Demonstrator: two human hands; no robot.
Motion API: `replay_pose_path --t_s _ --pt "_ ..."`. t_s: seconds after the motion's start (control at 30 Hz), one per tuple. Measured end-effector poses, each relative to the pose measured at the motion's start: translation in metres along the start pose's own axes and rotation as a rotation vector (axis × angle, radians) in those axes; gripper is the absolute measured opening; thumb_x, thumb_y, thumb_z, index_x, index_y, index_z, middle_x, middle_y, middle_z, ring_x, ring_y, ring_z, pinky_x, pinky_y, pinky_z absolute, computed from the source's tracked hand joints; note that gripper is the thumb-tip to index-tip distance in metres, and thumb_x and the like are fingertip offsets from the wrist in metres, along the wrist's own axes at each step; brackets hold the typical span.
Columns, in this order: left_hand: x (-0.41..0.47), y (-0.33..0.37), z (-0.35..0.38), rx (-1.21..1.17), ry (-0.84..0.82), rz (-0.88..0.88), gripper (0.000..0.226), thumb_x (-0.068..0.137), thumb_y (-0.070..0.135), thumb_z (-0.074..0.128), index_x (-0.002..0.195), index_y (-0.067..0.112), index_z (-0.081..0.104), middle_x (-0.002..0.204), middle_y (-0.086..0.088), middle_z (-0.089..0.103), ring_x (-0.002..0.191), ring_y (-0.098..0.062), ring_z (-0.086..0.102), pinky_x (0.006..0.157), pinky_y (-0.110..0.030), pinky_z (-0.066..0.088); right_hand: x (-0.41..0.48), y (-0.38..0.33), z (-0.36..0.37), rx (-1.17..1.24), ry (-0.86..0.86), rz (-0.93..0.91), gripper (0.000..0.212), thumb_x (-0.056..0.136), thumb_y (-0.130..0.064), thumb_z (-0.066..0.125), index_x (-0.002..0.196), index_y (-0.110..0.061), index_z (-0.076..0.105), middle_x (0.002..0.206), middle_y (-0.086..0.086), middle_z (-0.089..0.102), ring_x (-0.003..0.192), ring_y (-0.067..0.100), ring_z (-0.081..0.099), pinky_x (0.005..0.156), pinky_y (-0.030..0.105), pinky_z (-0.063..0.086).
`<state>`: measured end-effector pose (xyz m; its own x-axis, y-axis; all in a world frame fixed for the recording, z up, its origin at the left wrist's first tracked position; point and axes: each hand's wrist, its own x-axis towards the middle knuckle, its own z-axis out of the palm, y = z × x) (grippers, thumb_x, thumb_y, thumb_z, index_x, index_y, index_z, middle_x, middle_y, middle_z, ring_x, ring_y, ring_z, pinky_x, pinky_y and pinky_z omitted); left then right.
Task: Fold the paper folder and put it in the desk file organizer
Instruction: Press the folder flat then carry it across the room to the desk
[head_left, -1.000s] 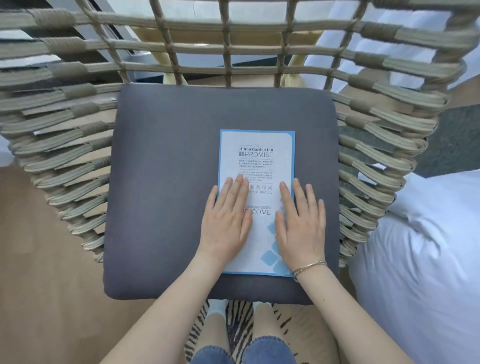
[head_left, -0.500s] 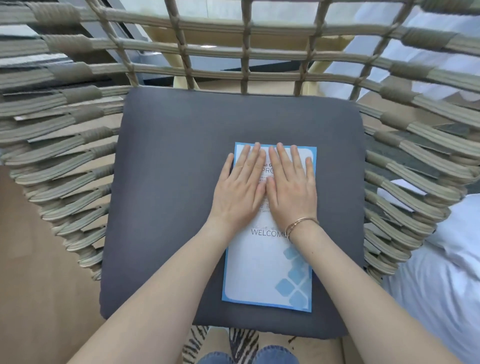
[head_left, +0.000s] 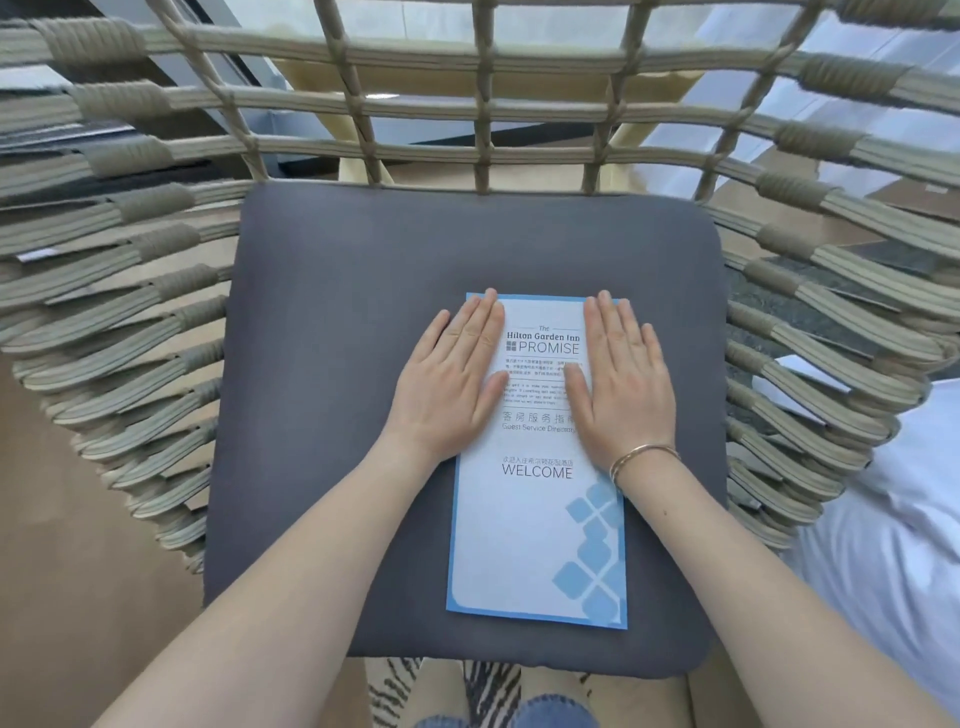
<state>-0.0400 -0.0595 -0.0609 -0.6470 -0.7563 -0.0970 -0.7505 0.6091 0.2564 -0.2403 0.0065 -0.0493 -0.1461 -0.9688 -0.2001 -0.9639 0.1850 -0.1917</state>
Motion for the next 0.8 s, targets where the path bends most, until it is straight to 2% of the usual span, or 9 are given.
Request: replay_pose_path --t_s 0.17,0.33,0.43,0.53,0.67,0.8 --pt "0.001 -0.002 0.009 0.005 -0.006 -0.002 0.061 0.101 0.036 0.026 0.152 0.003 0.023 0.161 -0.012 0.023 0.149 -0.022 0.020 0.122 -0.039 0.012 0.002 0.001 0.012 -0.004 0.041 0.001 0.063 0.099 -0.040 0.024 0.155 -0.010 0.017 0.163 0.005 0.019 0.150 0.022 0.014 0.120 0.033 0.000" --pt "0.002 0.006 -0.022 -0.009 -0.094 -0.015 0.062 0.101 0.037 0.024 0.153 0.004 0.017 0.163 -0.012 0.015 0.151 -0.024 0.014 0.123 -0.039 0.006 0.002 0.000 -0.013 0.049 -0.034 -0.023 0.064 0.100 -0.041 0.023 0.155 -0.011 0.015 0.163 0.005 0.015 0.151 0.021 0.010 0.121 0.036 0.002" --pt "-0.010 0.015 -0.042 -0.025 -0.025 0.012 0.062 0.102 0.035 0.032 0.153 0.003 0.017 0.162 -0.013 0.015 0.151 -0.025 0.012 0.123 -0.040 0.007 -0.011 -0.004 -0.034 0.044 0.041 -0.033 0.062 0.099 -0.037 0.028 0.154 -0.009 0.021 0.162 0.008 0.022 0.149 0.027 0.017 0.120 0.044 0.009" --pt "-0.050 0.038 -0.044 -0.042 0.040 0.046 0.062 0.101 0.033 0.034 0.153 0.001 0.019 0.162 -0.015 0.017 0.151 -0.027 0.013 0.122 -0.043 0.009 -0.046 -0.020 -0.043 0.078 0.120 -0.037 0.059 0.098 -0.030 0.034 0.152 -0.006 0.027 0.160 0.009 0.026 0.148 0.029 0.021 0.119 0.046 0.013" --pt "-0.109 0.074 -0.018 -0.056 -0.019 0.055 0.060 0.100 0.031 0.034 0.150 -0.001 0.027 0.159 -0.017 0.025 0.148 -0.032 0.021 0.119 -0.048 0.021 -0.109 -0.048 -0.023 0.094 0.046 -0.048 0.058 0.097 -0.028 0.035 0.150 -0.006 0.031 0.159 0.009 0.027 0.148 0.027 0.023 0.120 0.046 0.017" --pt "-0.124 0.084 0.009 -0.063 -0.014 0.023 0.056 0.101 0.029 0.030 0.149 -0.001 0.028 0.158 -0.018 0.027 0.147 -0.031 0.022 0.120 -0.046 0.019 -0.138 -0.059 0.008 0.043 -0.039 -0.048 0.056 0.097 -0.027 0.032 0.149 -0.006 0.034 0.158 0.008 0.029 0.146 0.028 0.026 0.118 0.047 0.019"
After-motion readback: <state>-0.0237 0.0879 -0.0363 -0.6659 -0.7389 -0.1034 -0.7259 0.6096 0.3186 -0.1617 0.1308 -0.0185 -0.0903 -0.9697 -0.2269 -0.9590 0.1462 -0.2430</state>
